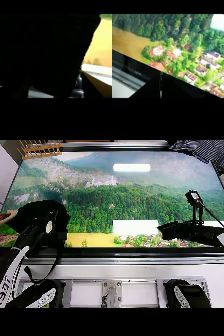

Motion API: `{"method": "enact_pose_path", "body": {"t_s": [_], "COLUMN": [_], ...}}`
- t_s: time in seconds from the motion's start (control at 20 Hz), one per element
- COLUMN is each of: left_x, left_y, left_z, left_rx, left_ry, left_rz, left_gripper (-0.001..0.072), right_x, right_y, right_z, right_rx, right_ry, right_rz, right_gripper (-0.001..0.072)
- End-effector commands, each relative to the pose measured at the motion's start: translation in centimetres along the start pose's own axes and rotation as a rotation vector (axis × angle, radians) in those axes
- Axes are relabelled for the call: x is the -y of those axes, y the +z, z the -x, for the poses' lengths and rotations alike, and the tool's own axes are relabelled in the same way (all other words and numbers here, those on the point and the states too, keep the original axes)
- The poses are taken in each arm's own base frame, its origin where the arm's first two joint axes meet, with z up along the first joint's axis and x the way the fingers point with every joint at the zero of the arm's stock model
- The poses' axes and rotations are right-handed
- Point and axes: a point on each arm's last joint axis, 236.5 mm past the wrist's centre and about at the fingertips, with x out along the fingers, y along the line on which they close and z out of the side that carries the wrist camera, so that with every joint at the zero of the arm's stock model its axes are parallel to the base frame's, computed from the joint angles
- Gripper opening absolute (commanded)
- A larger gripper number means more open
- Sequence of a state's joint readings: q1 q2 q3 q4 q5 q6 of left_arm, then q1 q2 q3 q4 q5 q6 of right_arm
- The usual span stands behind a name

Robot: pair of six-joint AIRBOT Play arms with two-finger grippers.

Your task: Fold the clothes and pants, and hang the long-sleeved shirts on hangers.

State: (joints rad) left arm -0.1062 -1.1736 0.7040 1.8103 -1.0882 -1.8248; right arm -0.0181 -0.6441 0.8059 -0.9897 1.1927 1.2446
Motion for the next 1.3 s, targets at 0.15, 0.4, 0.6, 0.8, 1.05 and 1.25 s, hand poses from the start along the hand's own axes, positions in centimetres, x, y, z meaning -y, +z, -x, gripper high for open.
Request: {"method": "enact_pose_path", "body": {"t_s": [0.15,0.4,0.6,0.8,1.05,1.25], "left_x": [-0.2,8.9,22.9,33.2,34.8,22.5], "left_y": [0.6,4.0,3.0,0.3,5.9,14.6], "left_z": [0.9,12.4,27.1,33.2,30.3,24.9], "left_rx": [0.051,0.319,0.618,0.716,0.623,0.565], "left_ry": [-0.012,-0.379,-0.774,-0.935,-0.843,-0.681], "left_rz": [0.004,0.017,-0.234,-0.431,-0.386,-0.099], "left_gripper": [0.0004,0.0004,0.0004,0.0004,0.0682,0.0682], "right_x": [-0.1,-0.1,4.2,6.8,7.2,7.2], "right_y": [0.0,3.0,9.3,9.6,9.5,9.4], "right_z": [0.0,0.6,5.0,6.7,6.8,6.8], "right_rx": [0.000,0.119,0.360,0.390,0.388,0.386], "right_ry": [0.005,0.000,-0.173,-0.238,-0.249,-0.249], "right_rz": [-0.002,0.010,-0.009,-0.064,-0.071,-0.072], "right_gripper": [0.0024,0.0026,0.0024,0.0024,0.0024,0.0024]}}
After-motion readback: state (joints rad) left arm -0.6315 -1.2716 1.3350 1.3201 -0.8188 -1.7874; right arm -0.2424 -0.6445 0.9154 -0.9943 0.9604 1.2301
